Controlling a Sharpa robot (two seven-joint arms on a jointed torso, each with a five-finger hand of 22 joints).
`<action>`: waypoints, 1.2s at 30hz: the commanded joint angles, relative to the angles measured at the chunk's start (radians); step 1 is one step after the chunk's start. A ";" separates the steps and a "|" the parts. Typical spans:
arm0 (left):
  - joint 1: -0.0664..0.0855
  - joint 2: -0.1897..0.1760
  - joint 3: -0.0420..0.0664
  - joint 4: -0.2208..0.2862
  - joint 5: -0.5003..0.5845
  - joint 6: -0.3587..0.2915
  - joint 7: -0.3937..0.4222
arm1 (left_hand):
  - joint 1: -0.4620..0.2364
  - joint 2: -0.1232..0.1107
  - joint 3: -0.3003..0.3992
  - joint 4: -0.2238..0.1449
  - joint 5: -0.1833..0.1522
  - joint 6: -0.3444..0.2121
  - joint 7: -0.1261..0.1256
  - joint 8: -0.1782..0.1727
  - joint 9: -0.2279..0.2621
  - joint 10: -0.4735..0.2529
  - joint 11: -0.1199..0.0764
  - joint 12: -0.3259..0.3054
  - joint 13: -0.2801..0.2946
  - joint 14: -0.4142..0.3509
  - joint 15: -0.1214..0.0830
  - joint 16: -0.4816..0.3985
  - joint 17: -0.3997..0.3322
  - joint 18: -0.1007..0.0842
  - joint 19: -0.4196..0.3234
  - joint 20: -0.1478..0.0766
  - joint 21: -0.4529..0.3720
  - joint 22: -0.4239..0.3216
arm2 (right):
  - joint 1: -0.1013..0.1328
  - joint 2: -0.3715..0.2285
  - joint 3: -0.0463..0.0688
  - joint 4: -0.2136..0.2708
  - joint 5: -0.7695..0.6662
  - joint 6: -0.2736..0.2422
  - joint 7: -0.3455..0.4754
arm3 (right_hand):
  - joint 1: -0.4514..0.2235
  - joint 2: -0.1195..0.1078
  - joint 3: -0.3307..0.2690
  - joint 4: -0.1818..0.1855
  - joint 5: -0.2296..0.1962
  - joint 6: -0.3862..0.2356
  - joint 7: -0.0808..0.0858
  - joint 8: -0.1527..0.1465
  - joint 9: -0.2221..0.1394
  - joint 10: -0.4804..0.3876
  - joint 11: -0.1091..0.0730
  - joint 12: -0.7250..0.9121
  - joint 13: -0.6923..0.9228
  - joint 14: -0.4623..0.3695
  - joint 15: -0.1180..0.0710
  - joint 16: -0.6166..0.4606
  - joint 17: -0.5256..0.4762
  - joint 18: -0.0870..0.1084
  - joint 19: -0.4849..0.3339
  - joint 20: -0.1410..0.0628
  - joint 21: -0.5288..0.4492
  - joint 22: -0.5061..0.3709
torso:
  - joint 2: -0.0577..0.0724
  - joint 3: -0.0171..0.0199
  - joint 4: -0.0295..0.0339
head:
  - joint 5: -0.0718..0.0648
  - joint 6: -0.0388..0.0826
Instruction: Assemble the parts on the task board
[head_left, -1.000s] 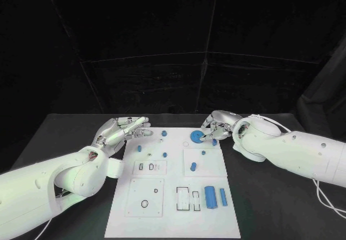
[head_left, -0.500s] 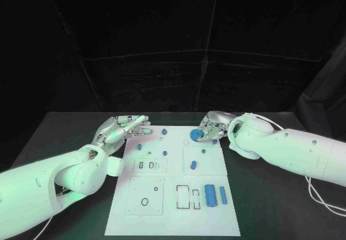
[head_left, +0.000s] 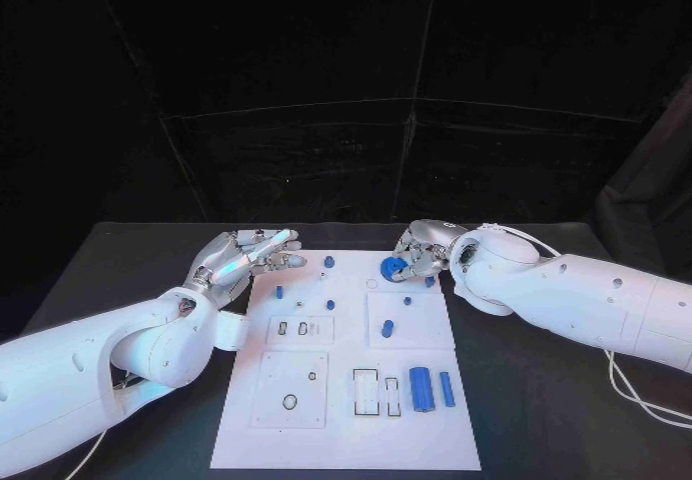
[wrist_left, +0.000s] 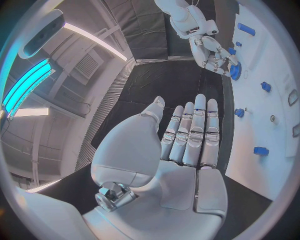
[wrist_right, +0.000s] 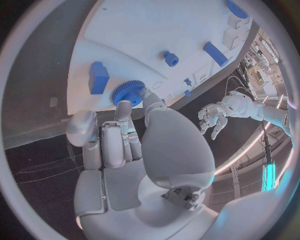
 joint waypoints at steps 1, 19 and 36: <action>0.001 0.001 0.000 0.000 -0.005 0.017 0.002 | 0.000 0.008 0.000 -0.008 -0.001 0.000 0.003 -0.004 -0.001 0.005 0.005 -0.005 0.000 0.002 0.003 -0.004 0.001 0.016 0.007 -0.001 -0.003 -0.001 | 0.002 0.005 0.000 -0.003 -0.055 0.003 -0.003 | 0.010 0.003 0.002 0.006 0.006 0.002 0.000 0.008 0.002 0.007 0.000 0.011 0.011 0.047 0.007 0.008 0.008 -0.018 0.004 0.006 0.006 0.002 | 0.000 0.0007 -0.0004 | 0.001 -0.001; 0.001 0.002 0.000 0.000 -0.005 0.027 -0.002 | 0.001 0.008 0.001 -0.011 -0.001 0.000 0.003 -0.005 -0.001 0.005 0.005 -0.006 0.000 0.003 0.003 -0.005 0.002 0.016 0.007 -0.001 -0.004 -0.002 | 0.001 0.015 -0.001 0.006 -0.167 -0.016 -0.011 | 0.116 0.080 0.127 -0.052 -0.185 0.116 -0.024 0.060 0.007 0.087 -0.022 0.210 0.245 0.058 -0.010 0.052 0.096 -0.026 0.017 -0.009 0.036 0.051 | 0.000 0.0005 -0.0002 | 0.001 -0.009; 0.001 0.002 0.000 0.004 -0.005 0.030 0.012 | 0.001 0.008 0.002 -0.012 -0.001 0.001 0.003 -0.005 -0.001 0.005 0.005 -0.006 0.000 0.003 0.003 -0.006 0.002 0.016 0.008 -0.002 -0.005 -0.002 | 0.001 0.066 0.001 0.084 -0.216 -0.159 0.022 | 0.035 0.036 0.281 -0.051 -0.141 0.143 -0.028 0.038 -0.003 0.102 -0.026 0.234 0.291 0.061 -0.013 0.062 0.121 -0.030 0.026 -0.013 0.054 0.078 | 0.000 -0.0008 0.0008 | 0.006 -0.008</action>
